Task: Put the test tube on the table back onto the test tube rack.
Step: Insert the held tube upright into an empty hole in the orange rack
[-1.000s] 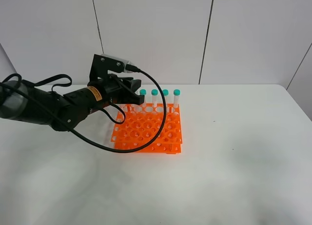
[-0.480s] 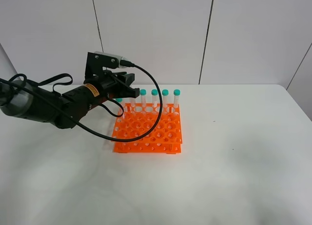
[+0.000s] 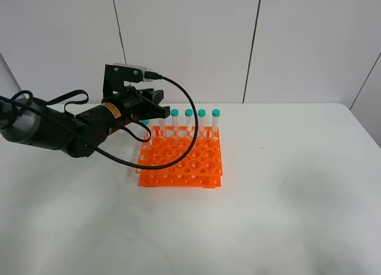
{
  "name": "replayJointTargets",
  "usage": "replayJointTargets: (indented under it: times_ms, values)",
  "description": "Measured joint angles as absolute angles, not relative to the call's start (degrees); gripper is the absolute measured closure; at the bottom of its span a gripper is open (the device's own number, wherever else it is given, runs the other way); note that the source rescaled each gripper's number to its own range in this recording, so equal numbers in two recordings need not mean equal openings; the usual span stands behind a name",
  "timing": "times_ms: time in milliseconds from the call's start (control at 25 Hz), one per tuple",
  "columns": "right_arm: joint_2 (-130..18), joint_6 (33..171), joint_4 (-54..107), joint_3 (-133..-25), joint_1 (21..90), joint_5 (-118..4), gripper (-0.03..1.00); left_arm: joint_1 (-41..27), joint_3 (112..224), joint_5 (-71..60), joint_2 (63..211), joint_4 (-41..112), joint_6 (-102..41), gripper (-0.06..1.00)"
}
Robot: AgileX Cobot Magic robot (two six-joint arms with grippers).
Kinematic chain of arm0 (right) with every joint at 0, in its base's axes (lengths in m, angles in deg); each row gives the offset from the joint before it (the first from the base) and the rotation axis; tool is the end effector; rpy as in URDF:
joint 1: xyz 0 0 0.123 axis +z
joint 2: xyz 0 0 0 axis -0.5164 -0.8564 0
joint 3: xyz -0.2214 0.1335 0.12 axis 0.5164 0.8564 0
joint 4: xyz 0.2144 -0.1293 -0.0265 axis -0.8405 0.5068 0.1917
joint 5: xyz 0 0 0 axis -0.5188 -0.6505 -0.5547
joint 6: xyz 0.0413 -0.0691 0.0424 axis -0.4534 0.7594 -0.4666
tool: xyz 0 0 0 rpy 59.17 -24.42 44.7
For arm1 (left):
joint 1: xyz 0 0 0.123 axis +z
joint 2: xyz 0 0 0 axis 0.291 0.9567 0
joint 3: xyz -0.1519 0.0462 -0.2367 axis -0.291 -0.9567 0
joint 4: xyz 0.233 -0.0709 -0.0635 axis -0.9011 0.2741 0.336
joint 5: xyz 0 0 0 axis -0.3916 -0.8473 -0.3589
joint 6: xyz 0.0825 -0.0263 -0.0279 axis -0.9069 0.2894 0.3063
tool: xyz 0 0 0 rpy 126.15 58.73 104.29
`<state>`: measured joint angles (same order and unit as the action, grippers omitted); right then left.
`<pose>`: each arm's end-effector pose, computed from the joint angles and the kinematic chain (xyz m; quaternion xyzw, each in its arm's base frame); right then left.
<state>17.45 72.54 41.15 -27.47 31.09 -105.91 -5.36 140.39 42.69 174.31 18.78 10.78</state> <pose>-0.0042 -0.0091 0.2805 0.0487 0.8387 -0.0281 0.5417 0.3602 -0.1520 0.1714 0.1334 0.7484 -0.1653 0.6283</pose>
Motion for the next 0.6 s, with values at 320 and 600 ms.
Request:
replayJointTargets:
  times_ms: [320,600]
  values:
    - [17.4,72.5,41.2,-27.5,31.1,-105.9,0.13,-5.4,140.3,41.4,176.2,18.8,10.4,0.94]
    - [17.4,72.5,41.3,-27.5,31.1,-105.9,0.13,-5.4,140.3,41.0,176.3,18.8,9.2,0.94]
